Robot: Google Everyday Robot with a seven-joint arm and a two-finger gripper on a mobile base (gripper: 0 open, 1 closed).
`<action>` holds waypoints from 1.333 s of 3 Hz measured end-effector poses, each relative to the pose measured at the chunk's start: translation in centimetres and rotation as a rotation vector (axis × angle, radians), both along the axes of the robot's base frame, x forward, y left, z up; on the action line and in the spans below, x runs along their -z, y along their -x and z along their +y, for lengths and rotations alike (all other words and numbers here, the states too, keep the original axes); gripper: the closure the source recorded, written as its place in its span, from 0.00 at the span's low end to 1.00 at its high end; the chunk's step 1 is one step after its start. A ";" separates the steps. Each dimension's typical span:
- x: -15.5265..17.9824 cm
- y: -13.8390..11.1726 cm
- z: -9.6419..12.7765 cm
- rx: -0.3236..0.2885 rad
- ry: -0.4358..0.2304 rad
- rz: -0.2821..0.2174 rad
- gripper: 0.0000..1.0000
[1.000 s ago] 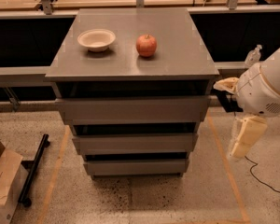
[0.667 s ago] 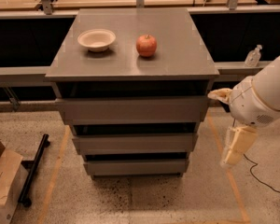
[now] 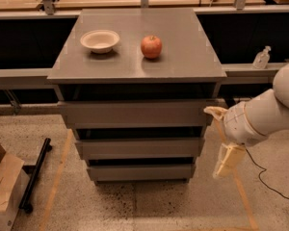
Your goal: Open bottom drawer
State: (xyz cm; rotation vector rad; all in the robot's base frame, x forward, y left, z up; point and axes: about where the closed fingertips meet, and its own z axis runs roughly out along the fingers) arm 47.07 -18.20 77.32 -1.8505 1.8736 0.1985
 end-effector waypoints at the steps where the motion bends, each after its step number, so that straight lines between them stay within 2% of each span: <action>1: 3.8 -0.9 -0.5 0.032 -0.041 0.008 0.00; 2: 4.2 -1.1 -0.5 0.036 -0.046 0.008 0.00; 3: 5.1 -1.0 -0.1 0.014 -0.021 0.029 0.00; 4: 9.2 -0.5 0.5 0.018 -0.041 0.062 0.00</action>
Offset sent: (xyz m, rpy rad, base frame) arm 0.0076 -0.0041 -0.0329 0.0357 0.0070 -0.0272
